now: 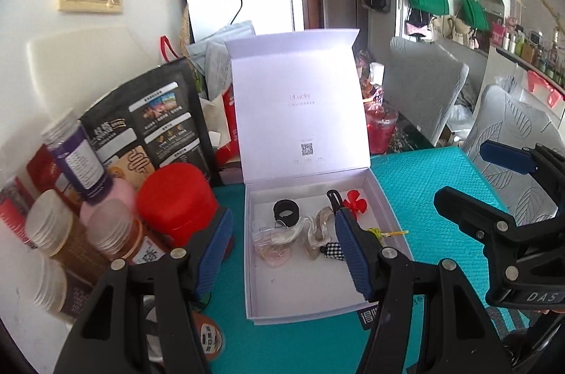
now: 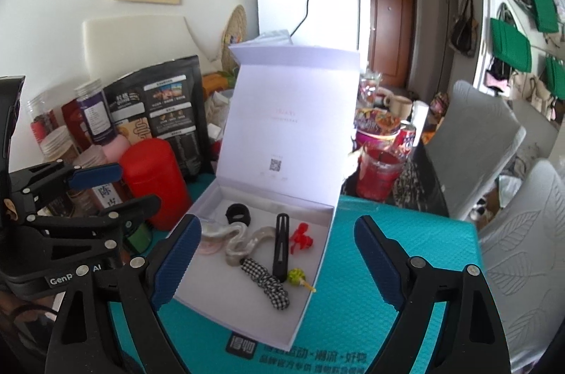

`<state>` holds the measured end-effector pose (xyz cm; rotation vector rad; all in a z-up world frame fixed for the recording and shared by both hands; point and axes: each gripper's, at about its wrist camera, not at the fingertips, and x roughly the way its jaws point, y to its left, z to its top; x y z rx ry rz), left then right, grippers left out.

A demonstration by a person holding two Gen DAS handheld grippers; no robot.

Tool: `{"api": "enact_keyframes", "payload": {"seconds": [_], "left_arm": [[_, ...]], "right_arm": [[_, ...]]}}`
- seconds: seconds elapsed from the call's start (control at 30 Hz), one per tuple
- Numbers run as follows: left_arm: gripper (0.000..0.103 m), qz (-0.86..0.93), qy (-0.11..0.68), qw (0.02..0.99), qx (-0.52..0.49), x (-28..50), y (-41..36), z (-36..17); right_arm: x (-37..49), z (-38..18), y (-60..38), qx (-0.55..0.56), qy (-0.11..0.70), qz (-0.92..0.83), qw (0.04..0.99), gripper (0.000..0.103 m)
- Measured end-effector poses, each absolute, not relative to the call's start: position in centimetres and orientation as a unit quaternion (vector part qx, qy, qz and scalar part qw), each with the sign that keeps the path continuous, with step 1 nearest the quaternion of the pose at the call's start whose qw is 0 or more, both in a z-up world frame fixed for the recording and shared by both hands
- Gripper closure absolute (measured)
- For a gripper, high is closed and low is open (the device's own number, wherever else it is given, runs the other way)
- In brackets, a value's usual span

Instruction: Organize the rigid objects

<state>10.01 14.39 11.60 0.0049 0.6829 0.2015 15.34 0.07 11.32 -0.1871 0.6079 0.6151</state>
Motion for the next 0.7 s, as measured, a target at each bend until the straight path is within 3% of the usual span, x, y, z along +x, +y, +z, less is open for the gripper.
{"api": "enact_keyframes", "payload": {"seconds": [0.13, 0.2, 0.27, 0.7], "left_arm": [[0.043, 0.100, 0.313, 0.944, 0.001, 7.6, 14.0, 12.8], [0.028, 0.103, 0.305, 0.947, -0.002, 6.3, 13.8, 13.2], [0.022, 0.108, 0.290, 0.951, -0.004, 4.8, 13.6, 13.8], [0.021, 0.122, 0.272, 0.954, 0.004, -1.9, 11.9, 13.1]], "right_arm": [[12.6, 12.6, -0.8, -0.090, 0.271, 0.291, 0.913, 0.010], [11.3, 13.1, -1.3, -0.087, 0.262, 0.289, 0.917, 0.009], [10.1, 13.3, -1.7, -0.087, 0.256, 0.286, 0.919, 0.009], [3.2, 12.5, -4.0, -0.098, 0.233, 0.244, 0.936, 0.002]]}}
